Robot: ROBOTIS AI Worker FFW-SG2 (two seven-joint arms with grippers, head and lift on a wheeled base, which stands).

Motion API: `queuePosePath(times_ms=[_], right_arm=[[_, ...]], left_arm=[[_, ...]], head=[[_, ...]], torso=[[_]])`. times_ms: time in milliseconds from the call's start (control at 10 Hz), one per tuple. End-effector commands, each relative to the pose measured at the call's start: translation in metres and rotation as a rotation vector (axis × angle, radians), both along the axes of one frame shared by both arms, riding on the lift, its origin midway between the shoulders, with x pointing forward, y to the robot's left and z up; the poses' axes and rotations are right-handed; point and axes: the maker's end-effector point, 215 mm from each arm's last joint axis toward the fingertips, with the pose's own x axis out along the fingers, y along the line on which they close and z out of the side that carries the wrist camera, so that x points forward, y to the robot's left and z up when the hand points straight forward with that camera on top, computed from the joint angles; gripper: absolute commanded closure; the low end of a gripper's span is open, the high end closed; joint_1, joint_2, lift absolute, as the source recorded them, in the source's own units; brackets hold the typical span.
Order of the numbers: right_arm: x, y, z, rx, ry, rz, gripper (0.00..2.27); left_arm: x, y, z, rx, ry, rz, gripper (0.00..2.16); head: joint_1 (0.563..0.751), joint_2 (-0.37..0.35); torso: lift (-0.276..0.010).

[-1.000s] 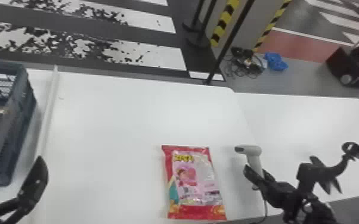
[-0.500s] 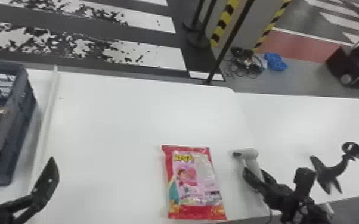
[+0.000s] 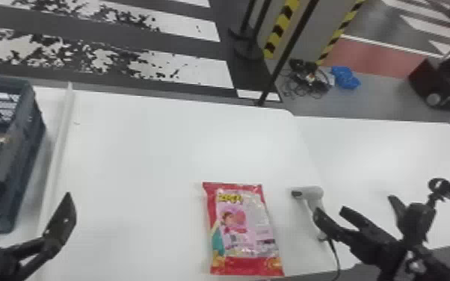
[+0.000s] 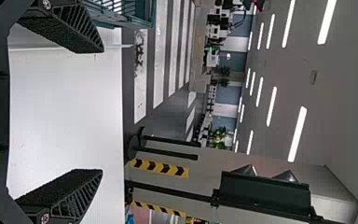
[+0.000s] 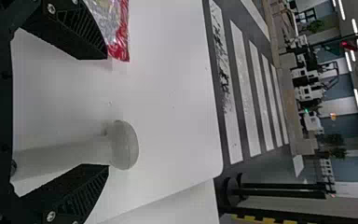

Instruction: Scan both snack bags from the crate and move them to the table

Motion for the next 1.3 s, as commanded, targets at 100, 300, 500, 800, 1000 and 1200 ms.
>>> queuePosePath(times_ms=[100, 300, 500, 800, 1000, 1200], right_arm=[[-0.032, 0.053, -0.004, 0.312, 0.257, 0.071, 0.07], [-0.025, 0.078, -0.016, 0.329, 0.329, 0.159, 0.08], [-0.017, 0.108, -0.035, 0.388, 0.392, 0.227, 0.08], [0.0, 0.139, -0.061, 0.374, 0.44, 0.307, 0.08], [0.008, 0.154, -0.071, 0.384, 0.46, 0.359, 0.35], [0.008, 0.154, -0.082, 0.33, 0.481, 0.377, 2.25]], left_arm=[[0.001, 0.003, -0.009, 0.011, 0.037, -0.002, 0.08], [-0.003, -0.002, -0.017, 0.015, 0.071, -0.014, 0.08], [-0.011, -0.001, -0.025, 0.044, 0.098, -0.012, 0.08], [-0.02, 0.001, -0.03, 0.073, 0.113, -0.001, 0.08], [-0.022, 0.002, -0.03, 0.083, 0.115, 0.01, 0.08], [-0.024, 0.002, -0.032, 0.082, 0.118, 0.011, 0.08]], head=[[0.695, -0.35], [0.695, -0.35], [0.695, -0.35], [0.695, -0.326], [0.695, -0.296], [0.695, -0.267]], torso=[[-0.087], [-0.087], [-0.087], [-0.087], [-0.087], [-0.087]])
